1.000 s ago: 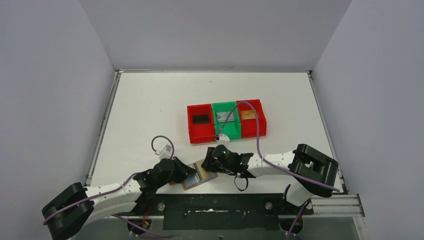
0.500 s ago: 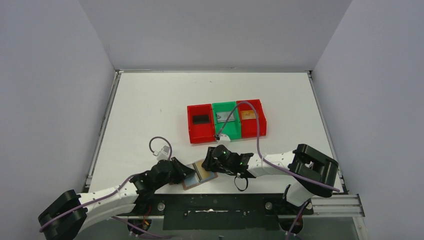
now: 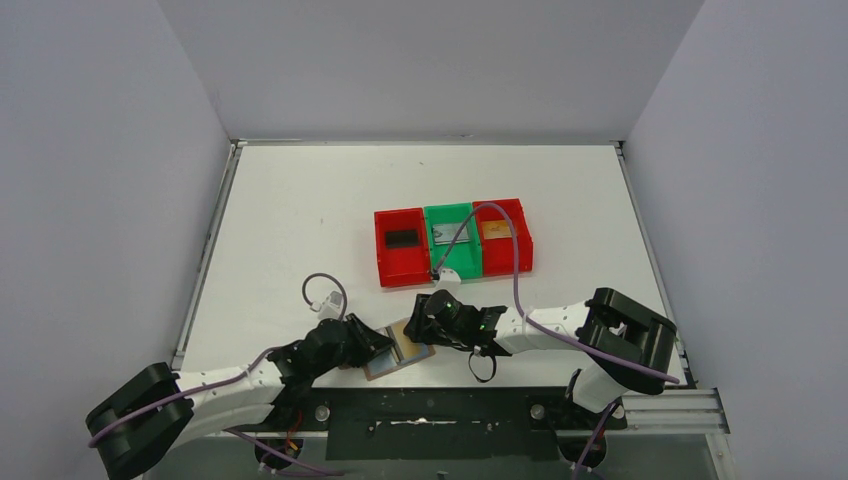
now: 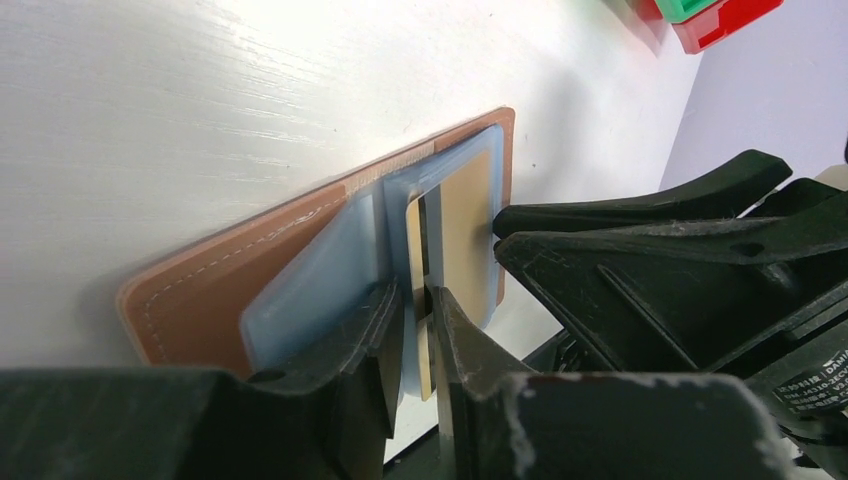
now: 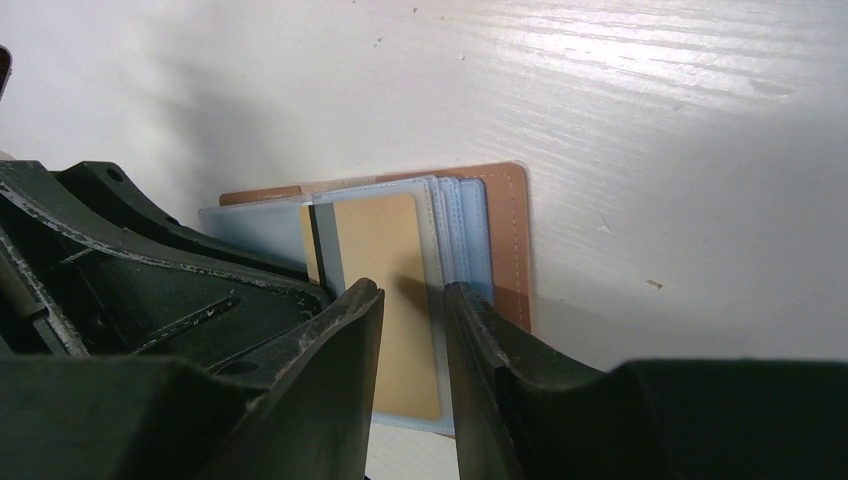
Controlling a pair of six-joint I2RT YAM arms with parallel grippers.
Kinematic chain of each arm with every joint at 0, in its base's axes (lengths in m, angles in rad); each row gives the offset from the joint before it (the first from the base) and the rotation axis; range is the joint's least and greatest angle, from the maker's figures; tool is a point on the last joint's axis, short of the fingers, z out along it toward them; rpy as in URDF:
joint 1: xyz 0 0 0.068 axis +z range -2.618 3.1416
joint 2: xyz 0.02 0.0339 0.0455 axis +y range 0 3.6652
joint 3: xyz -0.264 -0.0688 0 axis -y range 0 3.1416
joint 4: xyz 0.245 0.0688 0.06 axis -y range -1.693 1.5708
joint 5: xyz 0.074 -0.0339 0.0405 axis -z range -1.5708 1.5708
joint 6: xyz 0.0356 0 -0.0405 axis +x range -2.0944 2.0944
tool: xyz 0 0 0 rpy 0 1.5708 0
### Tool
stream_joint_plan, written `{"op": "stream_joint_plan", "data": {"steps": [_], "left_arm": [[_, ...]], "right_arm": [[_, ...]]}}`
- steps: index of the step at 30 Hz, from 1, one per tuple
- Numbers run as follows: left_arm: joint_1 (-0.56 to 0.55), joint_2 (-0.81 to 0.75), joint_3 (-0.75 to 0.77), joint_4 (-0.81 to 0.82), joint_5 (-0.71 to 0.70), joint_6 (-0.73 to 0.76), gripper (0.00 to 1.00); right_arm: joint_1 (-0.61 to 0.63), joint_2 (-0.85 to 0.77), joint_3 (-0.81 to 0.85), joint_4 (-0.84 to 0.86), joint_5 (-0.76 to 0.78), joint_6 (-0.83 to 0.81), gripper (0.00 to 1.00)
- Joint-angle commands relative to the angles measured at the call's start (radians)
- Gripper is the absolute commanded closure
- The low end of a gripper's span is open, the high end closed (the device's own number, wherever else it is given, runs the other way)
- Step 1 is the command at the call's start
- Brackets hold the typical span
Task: Take the credit cards out of the card holder
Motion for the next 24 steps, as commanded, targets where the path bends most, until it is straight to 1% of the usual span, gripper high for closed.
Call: {"op": "stream_joint_plan", "data": {"steps": [1,4,7,14,18,21,24], "left_arm": [[0.005,0.018,0.017,0.037,0.008,0.005,0.87],[0.006,0.001,0.019,-0.003,0.003,0.010,0.95],[0.006,-0.026,0.020,-0.052,-0.002,0.022,0.99],[0.008,-0.108,0.011,-0.152,-0.026,0.032,1.00],[0.009,-0.121,0.007,-0.156,-0.030,0.032,1.00],[0.009,-0.110,0.014,-0.157,-0.027,0.038,1.00],[0.009,-0.094,0.016,-0.151,-0.024,0.038,1.00]], "right_arm": [[0.003,0.012,0.002,-0.017,0.022,0.004,0.69],[0.004,0.010,0.004,-0.026,0.027,0.003,0.69],[0.004,0.004,0.011,-0.042,0.038,-0.002,0.70],[0.015,-0.019,0.031,-0.067,0.056,-0.027,0.71],[0.024,-0.050,0.067,-0.082,0.035,-0.075,0.69],[0.032,-0.064,0.096,-0.127,0.028,-0.101,0.68],[0.041,-0.074,0.092,-0.110,0.025,-0.115,0.68]]}}
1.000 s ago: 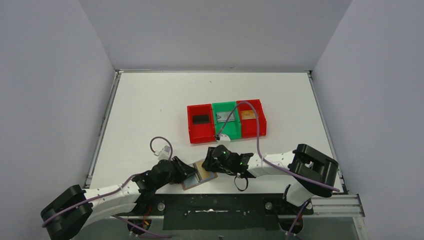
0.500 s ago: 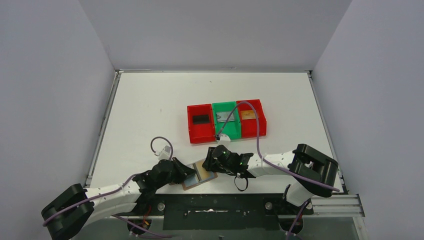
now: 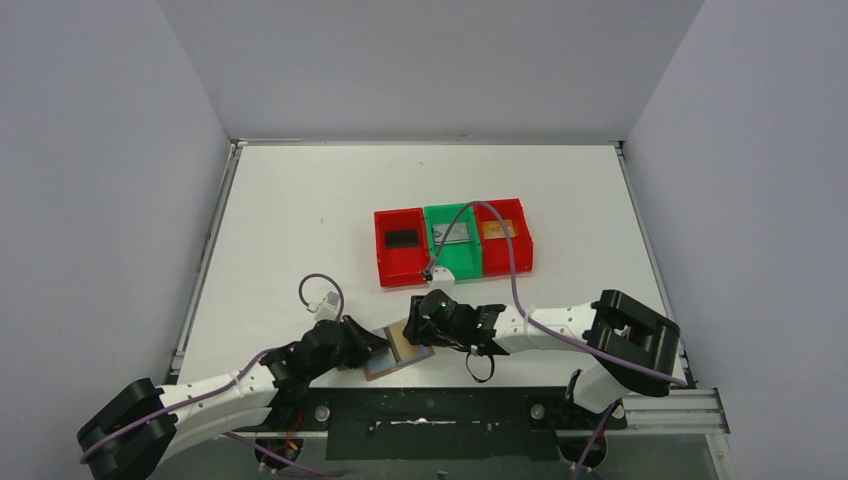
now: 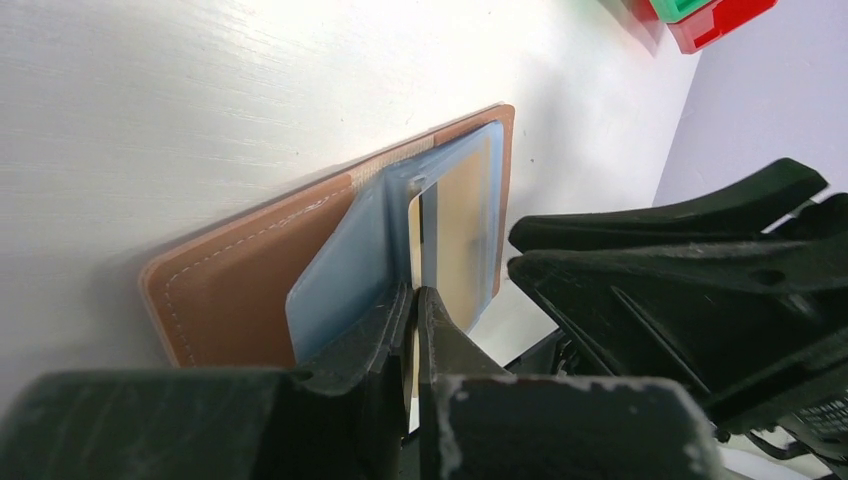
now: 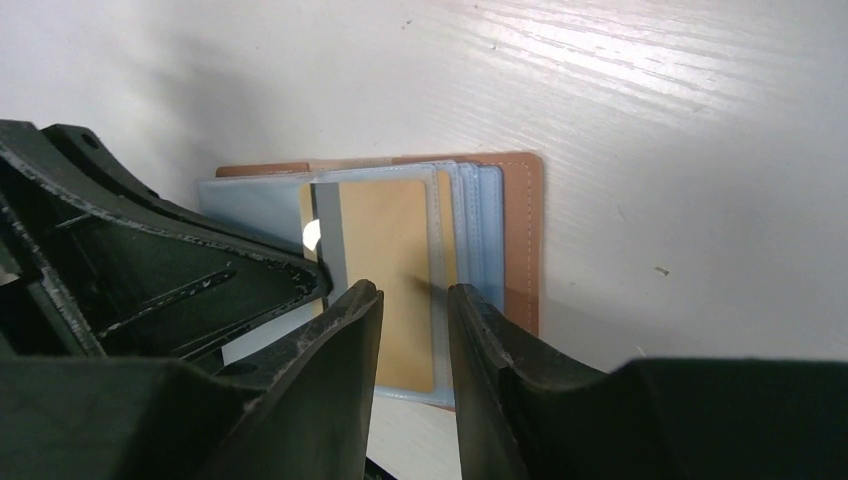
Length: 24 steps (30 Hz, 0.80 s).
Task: Take the credit cards out of the card holder
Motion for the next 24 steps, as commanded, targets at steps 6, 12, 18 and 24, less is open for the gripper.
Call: {"op": "stream_joint_plan", "data": {"steps": [6,12,18,24], "left_arm": [[0.005,0.028,0.020,-0.020,-0.016,0.035,1.00],[0.005,0.023,0.021,-0.026,-0.014,0.034,1.00],[0.006,0.002,0.020,-0.052,-0.021,0.034,1.00],[0.007,-0.013,0.019,-0.081,-0.028,0.038,1.00]], "right_arm": [[0.020,0.004,0.067,0.039,-0.062,-0.066,0.67],[0.034,0.064,0.072,-0.008,-0.014,0.004,0.68],[0.040,0.062,0.061,-0.105,0.070,0.049,0.69],[0.041,0.068,0.046,-0.101,0.068,0.057,0.69]]}}
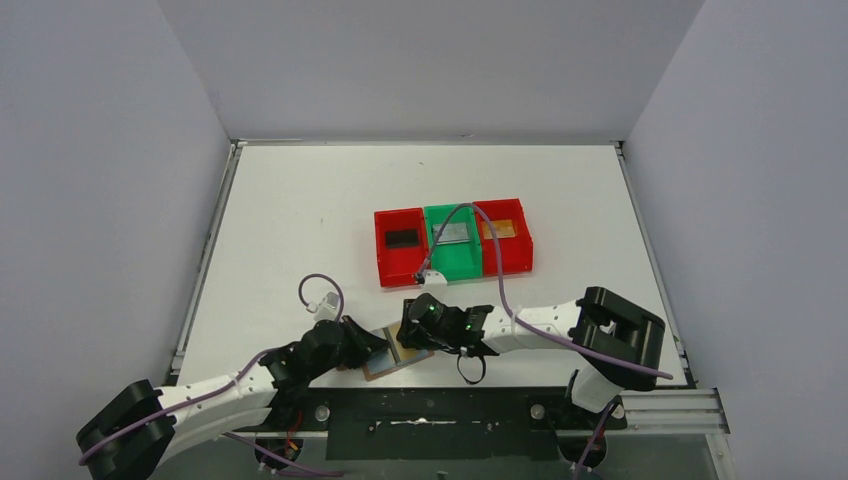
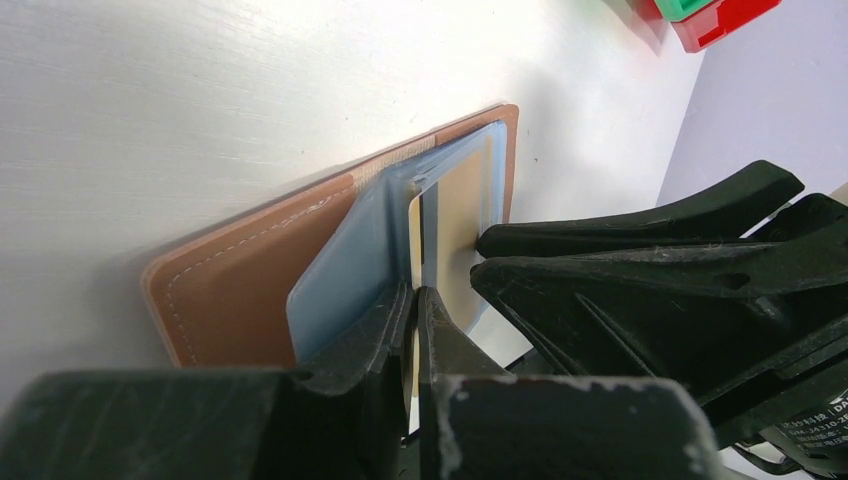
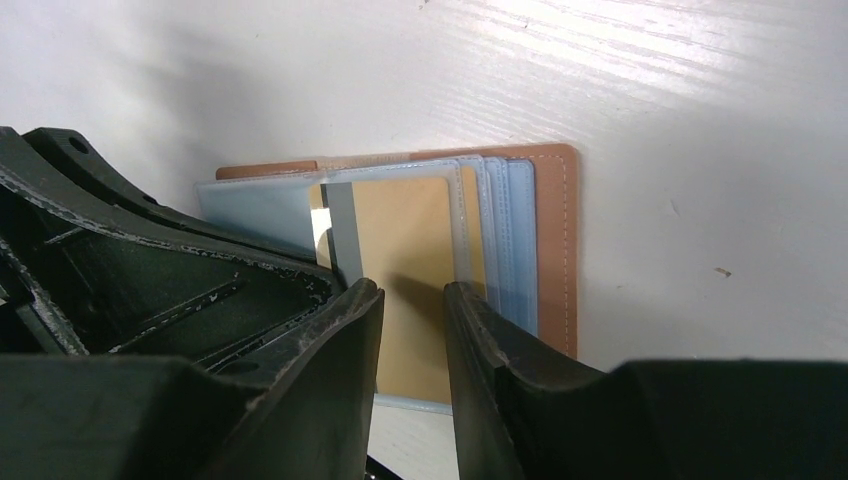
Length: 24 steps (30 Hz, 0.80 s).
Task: Take the credit cards out of the card holder
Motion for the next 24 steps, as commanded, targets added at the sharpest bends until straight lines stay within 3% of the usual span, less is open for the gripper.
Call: {"op": "stream_joint_plan", "data": {"steps": [1,24], "left_arm": [[0.006,-0.008,0.021,-0.072,-0.027,0.036,1.00],[0.006,-0.058,0.060,-0.214,-0.057,0.055,1.00]], "right_arm": [[0.006,0.007,-0.011,-0.065,0.046,0.012,0.69],[0.004,0.031,0.001,-0.059,0.054,0.028,0.69]]}}
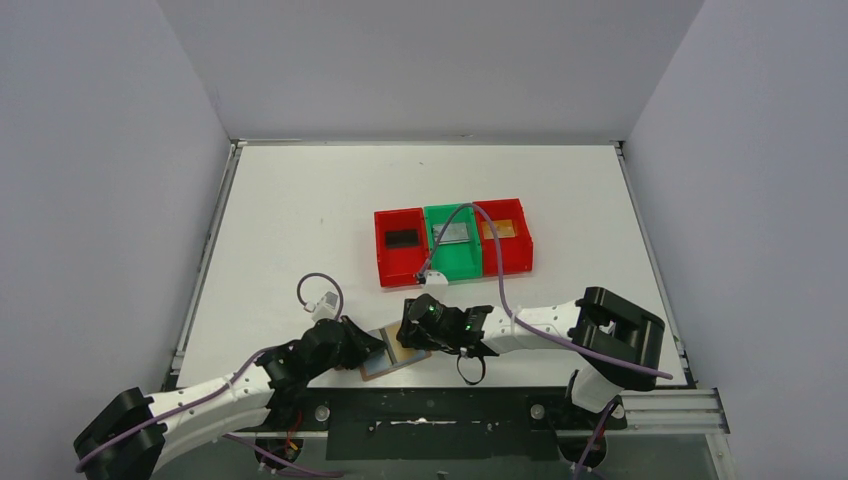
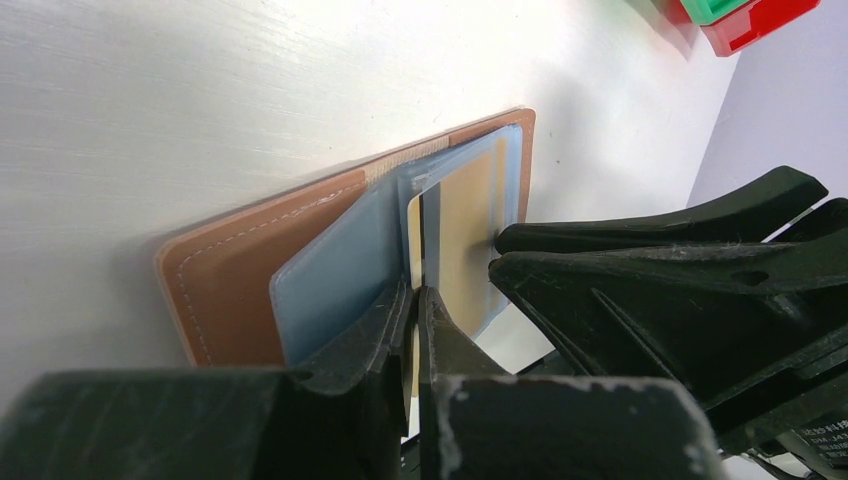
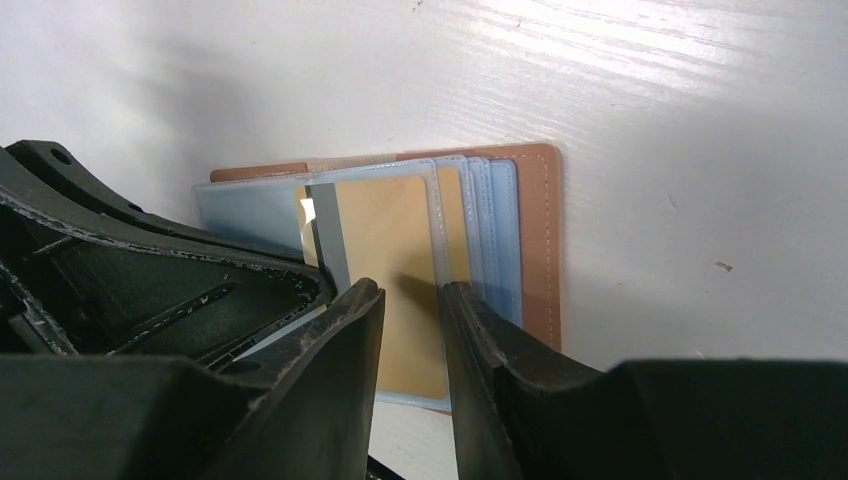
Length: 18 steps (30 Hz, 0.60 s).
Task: Take the credit cards out of the card holder
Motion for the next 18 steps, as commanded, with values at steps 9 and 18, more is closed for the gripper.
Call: {"op": "stream_joint_plan", "data": {"steps": [9,18], "left_arm": [[0.005,0.003,0.035,-0.084,-0.038,0.040,1.00],[0.007,-0.036,0.040,-0.141,-0.050,0.044,1.00]], "right_arm": [[0.006,0.038,0.052,-0.102,0.054,-0.062,0.71],[0.045,0.113,0.163,-0.295,0.174,-0.096,0.83]]}}
